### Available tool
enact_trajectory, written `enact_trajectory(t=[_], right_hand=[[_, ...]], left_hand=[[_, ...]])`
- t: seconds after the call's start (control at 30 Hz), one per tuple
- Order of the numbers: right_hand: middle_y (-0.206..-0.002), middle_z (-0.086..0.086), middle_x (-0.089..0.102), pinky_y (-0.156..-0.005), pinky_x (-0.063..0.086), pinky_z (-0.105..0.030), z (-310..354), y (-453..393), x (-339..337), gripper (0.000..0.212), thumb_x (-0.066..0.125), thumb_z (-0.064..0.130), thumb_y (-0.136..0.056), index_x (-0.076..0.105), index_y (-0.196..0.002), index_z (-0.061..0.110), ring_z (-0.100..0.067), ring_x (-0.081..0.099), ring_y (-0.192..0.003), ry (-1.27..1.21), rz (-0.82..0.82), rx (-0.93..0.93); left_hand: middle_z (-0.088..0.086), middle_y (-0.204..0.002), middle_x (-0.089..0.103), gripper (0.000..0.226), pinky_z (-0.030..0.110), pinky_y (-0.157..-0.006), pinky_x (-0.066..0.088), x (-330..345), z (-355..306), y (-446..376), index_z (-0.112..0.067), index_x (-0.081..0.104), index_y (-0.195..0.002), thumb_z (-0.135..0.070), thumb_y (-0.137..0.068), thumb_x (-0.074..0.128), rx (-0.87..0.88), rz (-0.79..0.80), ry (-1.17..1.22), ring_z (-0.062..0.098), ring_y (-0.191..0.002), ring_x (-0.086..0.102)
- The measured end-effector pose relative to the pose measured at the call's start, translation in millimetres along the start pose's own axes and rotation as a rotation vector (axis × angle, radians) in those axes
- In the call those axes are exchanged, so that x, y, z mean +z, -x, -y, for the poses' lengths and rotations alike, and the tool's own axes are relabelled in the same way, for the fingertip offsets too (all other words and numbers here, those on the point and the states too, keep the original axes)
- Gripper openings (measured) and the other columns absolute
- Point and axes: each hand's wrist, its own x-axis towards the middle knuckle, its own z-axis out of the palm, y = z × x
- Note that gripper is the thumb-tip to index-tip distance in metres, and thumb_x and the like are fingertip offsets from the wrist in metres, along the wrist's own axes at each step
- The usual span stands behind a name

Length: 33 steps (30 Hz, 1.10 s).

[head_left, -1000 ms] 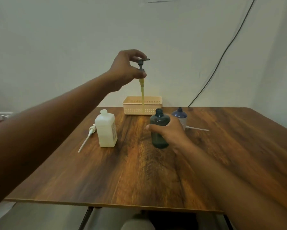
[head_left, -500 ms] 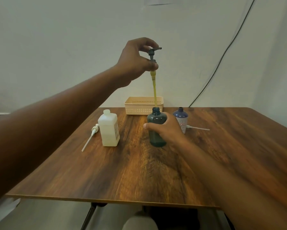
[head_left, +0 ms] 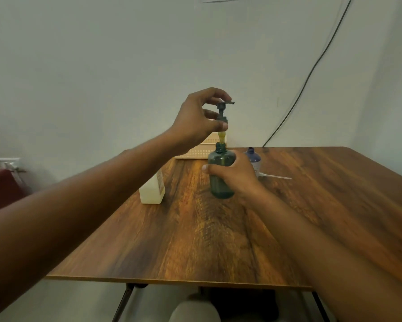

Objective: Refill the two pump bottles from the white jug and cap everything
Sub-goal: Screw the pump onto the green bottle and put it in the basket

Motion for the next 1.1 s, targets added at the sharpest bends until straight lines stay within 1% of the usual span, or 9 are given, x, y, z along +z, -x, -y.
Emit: enact_trajectory(t=[0.13,0.33,0.63,0.7,0.8,0.87,0.93,1.03,1.1], right_hand=[[-0.115,0.011,0.057,-0.087,0.049,-0.032,-1,-2,-2,0.065,0.090,0.041,-0.073,0.047,-0.122,0.033,-0.012,0.056,-0.102,0.010,-0.026,0.005],[-0.099,0.023,0.053,-0.071,0.045,-0.021,-1,-6,0,0.062,0.089,0.041,-0.073,0.047,-0.119,0.034,-0.003,0.054,-0.087,0.007,-0.055,-0.017],[-0.098,0.026,0.054,-0.069,0.045,-0.020,-5,-6,-1,0.056,0.089,0.037,-0.075,0.050,-0.115,0.036,-0.001,0.055,-0.086,-0.002,-0.063,-0.021],[-0.098,0.027,0.053,-0.068,0.043,-0.019,-6,-6,-3,0.056,0.089,0.038,-0.075,0.050,-0.116,0.036,0.000,0.054,-0.086,-0.009,-0.066,-0.019],[-0.099,0.028,0.053,-0.069,0.044,-0.020,-5,-5,-3,0.058,0.089,0.039,-0.075,0.051,-0.119,0.036,0.001,0.054,-0.087,-0.006,-0.068,-0.028],[-0.099,0.028,0.053,-0.070,0.044,-0.020,-4,-6,-4,0.058,0.088,0.037,-0.076,0.051,-0.120,0.035,0.000,0.054,-0.088,-0.005,-0.073,-0.033],[-0.098,0.028,0.052,-0.070,0.043,-0.020,-3,-6,-4,0.057,0.088,0.034,-0.076,0.050,-0.118,0.035,0.001,0.053,-0.087,-0.005,-0.078,-0.035],[-0.099,0.027,0.053,-0.069,0.042,-0.021,-2,-5,-5,0.056,0.089,0.033,-0.075,0.051,-0.116,0.036,0.000,0.054,-0.088,0.000,-0.068,-0.046],[-0.100,0.025,0.056,-0.070,0.043,-0.022,-2,-5,-6,0.055,0.089,0.035,-0.074,0.052,-0.115,0.035,-0.001,0.055,-0.090,-0.006,-0.066,-0.040]], left_hand=[[0.000,-0.127,0.063,0.050,0.033,-0.080,0.065,7,10,10,-0.024,0.067,-0.120,0.002,-0.080,0.083,-0.014,-0.001,-0.004,0.021,-0.100,0.071],[-0.002,-0.127,0.065,0.050,0.031,-0.081,0.064,14,17,21,-0.024,0.067,-0.119,0.000,-0.079,0.084,-0.017,-0.019,0.007,0.019,-0.104,0.071],[-0.003,-0.128,0.064,0.054,0.022,-0.078,0.062,26,24,28,-0.026,0.064,-0.120,0.004,-0.079,0.083,-0.002,-0.021,-0.027,0.017,-0.108,0.069],[-0.002,-0.129,0.064,0.058,0.023,-0.081,0.062,26,25,27,-0.026,0.063,-0.125,0.004,-0.079,0.083,-0.006,-0.007,-0.021,0.017,-0.109,0.069],[-0.002,-0.131,0.062,0.071,0.016,-0.082,0.059,24,28,26,-0.030,0.055,-0.139,-0.004,-0.080,0.085,-0.011,0.027,-0.005,0.014,-0.111,0.067],[-0.002,-0.124,0.064,0.074,0.015,-0.080,0.058,24,30,25,-0.032,0.051,-0.143,-0.016,-0.080,0.087,-0.017,-0.002,-0.023,0.011,-0.106,0.068],[0.002,-0.109,0.067,0.073,0.021,-0.079,0.061,27,31,24,-0.030,0.053,-0.142,-0.024,-0.078,0.089,-0.049,-0.054,-0.017,0.014,-0.097,0.069],[0.007,-0.093,0.070,0.069,0.023,-0.078,0.062,29,30,22,-0.022,0.057,-0.140,-0.018,-0.078,0.089,-0.082,-0.066,0.049,0.016,-0.085,0.072],[0.006,-0.091,0.073,0.068,0.020,-0.075,0.060,26,29,20,-0.019,0.057,-0.140,-0.010,-0.080,0.086,-0.091,-0.025,0.096,0.012,-0.084,0.075]])
